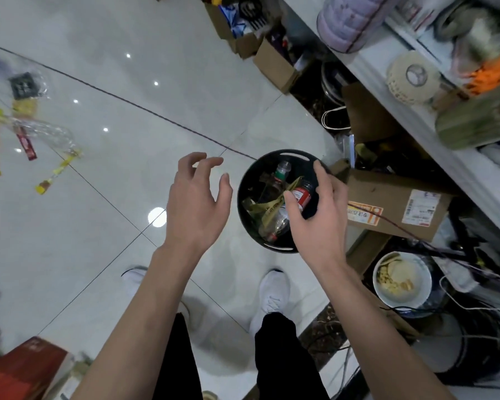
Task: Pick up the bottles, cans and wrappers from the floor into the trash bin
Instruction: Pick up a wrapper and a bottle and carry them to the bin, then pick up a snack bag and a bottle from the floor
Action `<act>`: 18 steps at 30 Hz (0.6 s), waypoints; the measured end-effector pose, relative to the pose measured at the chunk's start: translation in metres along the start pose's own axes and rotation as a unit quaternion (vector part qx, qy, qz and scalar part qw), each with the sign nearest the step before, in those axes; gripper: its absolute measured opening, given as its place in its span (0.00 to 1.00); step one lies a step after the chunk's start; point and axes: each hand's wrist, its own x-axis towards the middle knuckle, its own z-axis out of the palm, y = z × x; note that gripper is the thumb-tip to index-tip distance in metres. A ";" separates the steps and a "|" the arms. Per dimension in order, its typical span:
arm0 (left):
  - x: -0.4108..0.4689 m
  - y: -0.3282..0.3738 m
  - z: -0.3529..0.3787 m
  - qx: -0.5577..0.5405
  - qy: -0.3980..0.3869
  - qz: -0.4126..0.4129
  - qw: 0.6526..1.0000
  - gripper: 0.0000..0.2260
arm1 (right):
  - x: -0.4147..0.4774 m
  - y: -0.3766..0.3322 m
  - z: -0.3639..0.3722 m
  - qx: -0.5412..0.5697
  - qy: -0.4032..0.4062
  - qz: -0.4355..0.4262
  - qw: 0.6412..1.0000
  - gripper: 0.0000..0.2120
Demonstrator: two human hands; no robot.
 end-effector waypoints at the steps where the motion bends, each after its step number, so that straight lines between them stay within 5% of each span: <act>1: 0.001 -0.002 -0.011 -0.002 0.004 -0.003 1.000 0.14 | -0.001 -0.012 0.002 0.000 0.002 -0.009 1.000 0.33; 18: 0.003 -0.181 -0.282 -0.003 0.146 -0.112 0.983 0.14 | -0.065 -0.280 0.176 0.029 -0.113 -0.144 0.983 0.32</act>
